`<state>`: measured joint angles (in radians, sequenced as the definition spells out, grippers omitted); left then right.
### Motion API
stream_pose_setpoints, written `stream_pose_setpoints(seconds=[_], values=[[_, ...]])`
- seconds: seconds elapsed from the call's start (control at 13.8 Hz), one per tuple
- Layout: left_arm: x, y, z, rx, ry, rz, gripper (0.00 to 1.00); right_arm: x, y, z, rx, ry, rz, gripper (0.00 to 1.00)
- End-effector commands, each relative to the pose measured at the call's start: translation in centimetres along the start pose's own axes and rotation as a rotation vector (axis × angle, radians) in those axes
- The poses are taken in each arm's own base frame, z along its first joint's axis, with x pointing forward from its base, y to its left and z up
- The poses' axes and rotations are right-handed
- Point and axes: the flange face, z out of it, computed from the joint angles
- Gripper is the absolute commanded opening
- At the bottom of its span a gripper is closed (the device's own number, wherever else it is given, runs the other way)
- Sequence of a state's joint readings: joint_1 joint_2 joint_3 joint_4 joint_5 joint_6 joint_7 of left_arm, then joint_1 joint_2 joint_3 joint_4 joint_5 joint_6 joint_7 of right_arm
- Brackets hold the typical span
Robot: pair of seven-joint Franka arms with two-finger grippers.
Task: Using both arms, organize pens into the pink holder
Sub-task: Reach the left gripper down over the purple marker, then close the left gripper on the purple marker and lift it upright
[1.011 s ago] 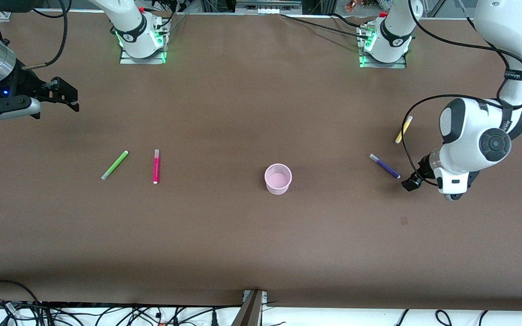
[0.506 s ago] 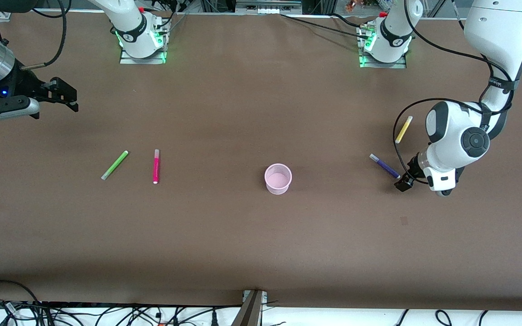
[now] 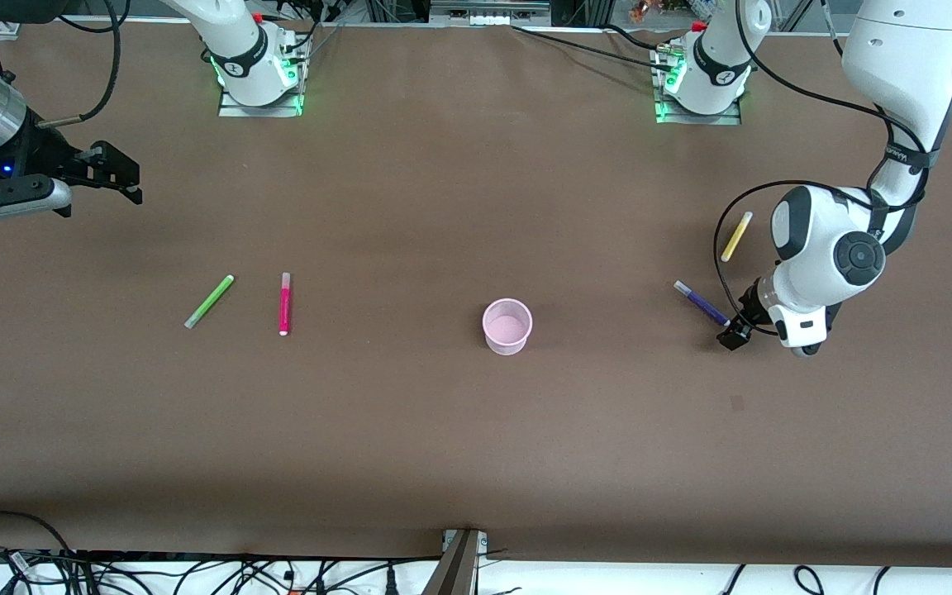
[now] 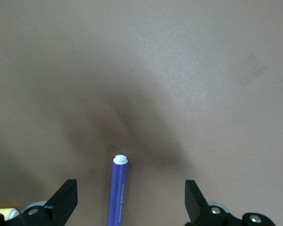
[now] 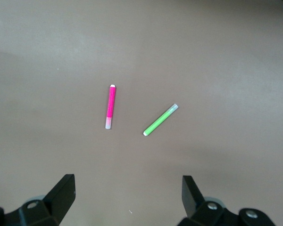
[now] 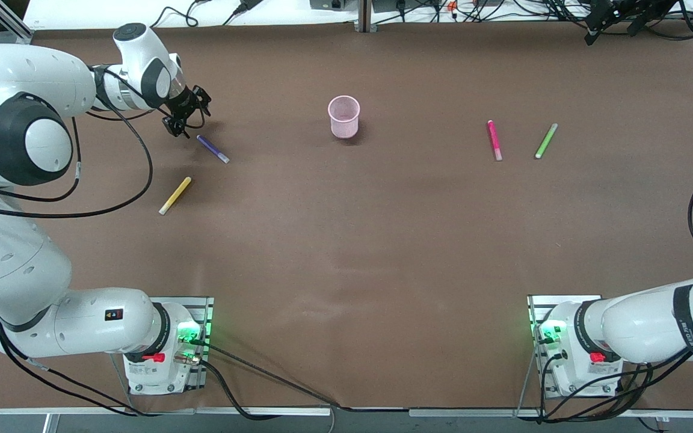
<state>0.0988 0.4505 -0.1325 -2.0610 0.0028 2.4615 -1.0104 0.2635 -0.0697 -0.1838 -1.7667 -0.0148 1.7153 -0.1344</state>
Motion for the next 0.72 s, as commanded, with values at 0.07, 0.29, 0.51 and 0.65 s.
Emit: stream_pose_setpoints(seconds=[0.07, 0.29, 0.51, 0.65], values=[[-1.1, -0.6, 1.4, 0.019, -0.012, -0.026, 1.0, -0.3, 0.3, -0.6, 0.003, -0.003, -0.008, 1.0], [-2.5, -0.7, 3.3, 0.049, -0.032, -0.019, 0.95, -0.3, 0.3, -0.6, 0.003, -0.003, -0.008, 1.0], [-3.1, -0.6, 4.3, 0.064, -0.039, -0.007, 0.92, -0.3, 0.3, -0.6, 0.003, -0.003, -0.003, 1.0], [-2.8, -0.7, 4.8, 0.075, -0.029, 0.008, 0.78, -0.3, 0.2, -0.6, 0.003, -0.003, 0.004, 1.0]])
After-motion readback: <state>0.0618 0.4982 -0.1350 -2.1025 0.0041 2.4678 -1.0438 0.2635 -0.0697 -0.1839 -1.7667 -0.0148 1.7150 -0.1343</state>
